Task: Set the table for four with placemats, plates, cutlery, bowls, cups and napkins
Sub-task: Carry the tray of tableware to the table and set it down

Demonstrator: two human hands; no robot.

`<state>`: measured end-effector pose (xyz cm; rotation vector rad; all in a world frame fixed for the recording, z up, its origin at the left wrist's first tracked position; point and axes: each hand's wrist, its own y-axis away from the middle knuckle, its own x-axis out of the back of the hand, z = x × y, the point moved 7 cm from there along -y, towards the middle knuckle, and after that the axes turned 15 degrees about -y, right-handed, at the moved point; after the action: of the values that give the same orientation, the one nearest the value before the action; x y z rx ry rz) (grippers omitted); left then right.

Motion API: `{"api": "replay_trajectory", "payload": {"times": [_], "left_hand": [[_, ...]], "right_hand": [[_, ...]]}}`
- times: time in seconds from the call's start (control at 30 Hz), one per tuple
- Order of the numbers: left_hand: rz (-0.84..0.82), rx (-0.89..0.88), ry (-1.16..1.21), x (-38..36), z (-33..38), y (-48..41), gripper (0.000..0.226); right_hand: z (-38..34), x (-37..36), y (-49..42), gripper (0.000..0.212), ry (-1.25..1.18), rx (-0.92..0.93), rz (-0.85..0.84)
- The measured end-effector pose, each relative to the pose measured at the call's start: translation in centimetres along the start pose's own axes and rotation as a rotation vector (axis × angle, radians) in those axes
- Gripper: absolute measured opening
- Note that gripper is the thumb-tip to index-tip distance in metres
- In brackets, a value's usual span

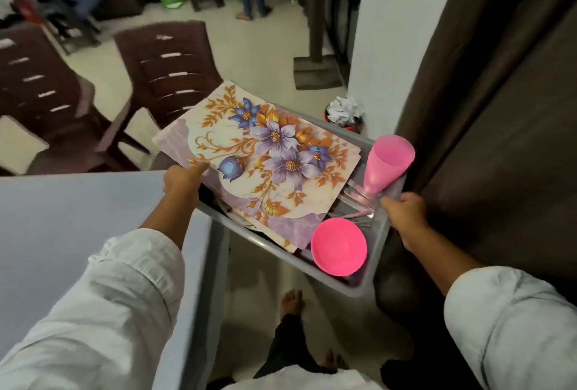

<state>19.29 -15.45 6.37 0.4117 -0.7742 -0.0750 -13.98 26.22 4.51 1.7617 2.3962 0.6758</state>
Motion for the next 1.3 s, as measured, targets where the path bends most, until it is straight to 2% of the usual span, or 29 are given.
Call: {"api": "replay_trajectory", "payload": {"times": [0.2, 0.33, 0.5, 0.73, 0.83, 0.93, 1.0, 1.17, 1.3], "left_hand": [[0.15, 0.166, 0.047, 10.9, -9.5, 1.4, 0.062], [0.244, 0.318, 0.174, 18.0, -18.3, 1.0, 0.065], [0.389, 0.481, 0.354, 24.7, -25.9, 3.9, 0.061], [0.566, 0.649, 0.494, 30.9, -34.9, 3.6, 0.069], [0.641, 0.723, 0.554, 32.5, -36.9, 3.7, 0.083], [0.711, 0.81, 0.618, 33.6, -38.1, 3.8, 0.081], [0.767, 0.855, 0.687, 33.7, -38.8, 3.8, 0.082], [0.915, 0.932, 0.888, 33.4, -39.3, 3.4, 0.067], [1.024, 0.963, 1.03, 33.3, -38.4, 2.0, 0.058]], "right_hand": [[-3.6, -7.7, 4.0, 0.026, 0.168, 0.103, -0.185], [-5.6, -16.1, 7.4, 0.04, 0.327, 0.165, -0.336], [-8.3, -28.4, 11.7, 0.027, 0.527, 0.256, -0.562], [-9.7, -46.4, 16.8, 0.016, 0.695, 0.386, -0.73], [-9.9, -53.5, 19.3, 0.014, 0.739, 0.418, -0.828], [-9.4, -60.9, 21.3, 0.009, 0.758, 0.426, -0.918], [-9.1, -65.8, 22.3, 0.016, 0.792, 0.45, -0.979], [-8.3, -78.0, 25.9, 0.03, 0.838, 0.529, -1.162], [-8.3, -85.5, 30.0, 0.03, 0.849, 0.607, -1.304]]}}
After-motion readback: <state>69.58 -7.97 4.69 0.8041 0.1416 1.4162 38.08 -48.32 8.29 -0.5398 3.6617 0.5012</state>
